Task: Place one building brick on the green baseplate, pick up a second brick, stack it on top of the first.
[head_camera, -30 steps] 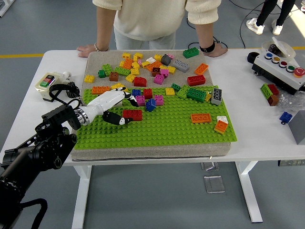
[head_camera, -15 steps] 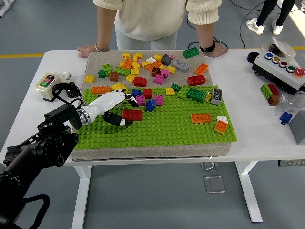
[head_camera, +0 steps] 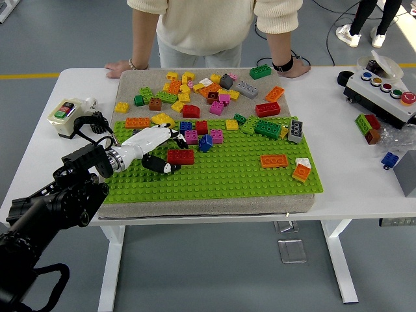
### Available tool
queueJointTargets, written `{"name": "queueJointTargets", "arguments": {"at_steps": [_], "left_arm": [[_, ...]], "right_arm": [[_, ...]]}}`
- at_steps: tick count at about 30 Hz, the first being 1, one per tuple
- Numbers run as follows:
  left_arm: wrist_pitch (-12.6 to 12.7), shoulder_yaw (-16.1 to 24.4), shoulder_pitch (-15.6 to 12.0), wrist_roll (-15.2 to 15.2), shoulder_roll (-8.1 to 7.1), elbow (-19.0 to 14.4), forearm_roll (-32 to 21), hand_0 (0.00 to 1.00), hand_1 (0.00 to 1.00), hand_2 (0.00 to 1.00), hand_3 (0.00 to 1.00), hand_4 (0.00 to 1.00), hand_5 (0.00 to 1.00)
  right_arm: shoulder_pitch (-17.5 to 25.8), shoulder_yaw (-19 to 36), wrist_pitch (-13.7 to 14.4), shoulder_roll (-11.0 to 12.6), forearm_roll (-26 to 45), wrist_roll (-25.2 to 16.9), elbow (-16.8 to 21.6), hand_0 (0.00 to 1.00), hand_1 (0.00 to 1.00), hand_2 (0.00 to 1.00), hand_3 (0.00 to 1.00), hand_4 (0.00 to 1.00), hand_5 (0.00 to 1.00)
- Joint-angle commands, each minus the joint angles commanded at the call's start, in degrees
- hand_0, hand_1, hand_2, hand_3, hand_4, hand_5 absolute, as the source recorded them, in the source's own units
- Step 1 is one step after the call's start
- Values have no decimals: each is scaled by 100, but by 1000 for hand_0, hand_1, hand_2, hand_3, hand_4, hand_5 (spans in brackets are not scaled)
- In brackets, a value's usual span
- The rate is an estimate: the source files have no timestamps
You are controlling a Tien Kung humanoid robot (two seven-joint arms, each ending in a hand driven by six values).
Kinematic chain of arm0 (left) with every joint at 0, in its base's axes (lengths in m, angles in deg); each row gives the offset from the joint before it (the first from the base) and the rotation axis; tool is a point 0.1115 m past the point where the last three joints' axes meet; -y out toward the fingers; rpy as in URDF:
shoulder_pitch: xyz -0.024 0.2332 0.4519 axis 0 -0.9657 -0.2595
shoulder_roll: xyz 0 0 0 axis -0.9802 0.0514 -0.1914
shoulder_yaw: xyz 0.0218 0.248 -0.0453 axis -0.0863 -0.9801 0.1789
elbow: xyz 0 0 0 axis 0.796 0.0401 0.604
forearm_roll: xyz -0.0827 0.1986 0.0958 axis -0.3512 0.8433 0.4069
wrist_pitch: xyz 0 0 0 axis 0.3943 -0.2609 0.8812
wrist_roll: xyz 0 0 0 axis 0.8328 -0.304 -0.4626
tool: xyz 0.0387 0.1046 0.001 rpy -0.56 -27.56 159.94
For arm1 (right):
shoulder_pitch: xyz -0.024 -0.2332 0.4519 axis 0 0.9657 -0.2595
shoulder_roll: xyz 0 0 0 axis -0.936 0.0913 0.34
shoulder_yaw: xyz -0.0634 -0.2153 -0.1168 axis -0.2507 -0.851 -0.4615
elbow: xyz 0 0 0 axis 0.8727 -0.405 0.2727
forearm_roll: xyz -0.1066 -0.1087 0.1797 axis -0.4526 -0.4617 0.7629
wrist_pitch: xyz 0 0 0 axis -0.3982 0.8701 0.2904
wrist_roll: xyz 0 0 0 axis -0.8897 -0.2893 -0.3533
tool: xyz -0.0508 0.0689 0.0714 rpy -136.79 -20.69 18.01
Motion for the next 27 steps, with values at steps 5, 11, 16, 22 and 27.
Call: {"name": "queueJointTargets", "arguments": {"at_steps": [5, 11, 16, 22, 27], "left_arm": [[82, 0, -15, 35, 0, -14, 0, 998, 792, 588, 550, 502, 2], [127, -8, -12, 46, 0, -45, 0, 998, 773, 555, 519, 381, 2], [66, 28, -50, 37, 0, -114, 0, 998, 773, 555, 519, 381, 2], [-115, 131, -116, -1, -26, -424, 0, 998, 759, 554, 518, 390, 2], [-202, 160, -180, -18, -81, -613, 0, 998, 749, 557, 521, 408, 2]], "right_arm": [[1, 1, 1, -7, -2, -8, 0, 742, 668, 717, 596, 917, 492], [0, 2, 3, -8, 5, -10, 0, 742, 668, 714, 596, 917, 492], [2, 11, 5, -8, 10, -10, 0, 742, 668, 714, 596, 917, 492], [13, 36, -6, 3, -1, -2, 0, 743, 668, 714, 595, 916, 492], [13, 52, -5, 10, -12, -10, 0, 742, 668, 715, 595, 917, 492]]}}
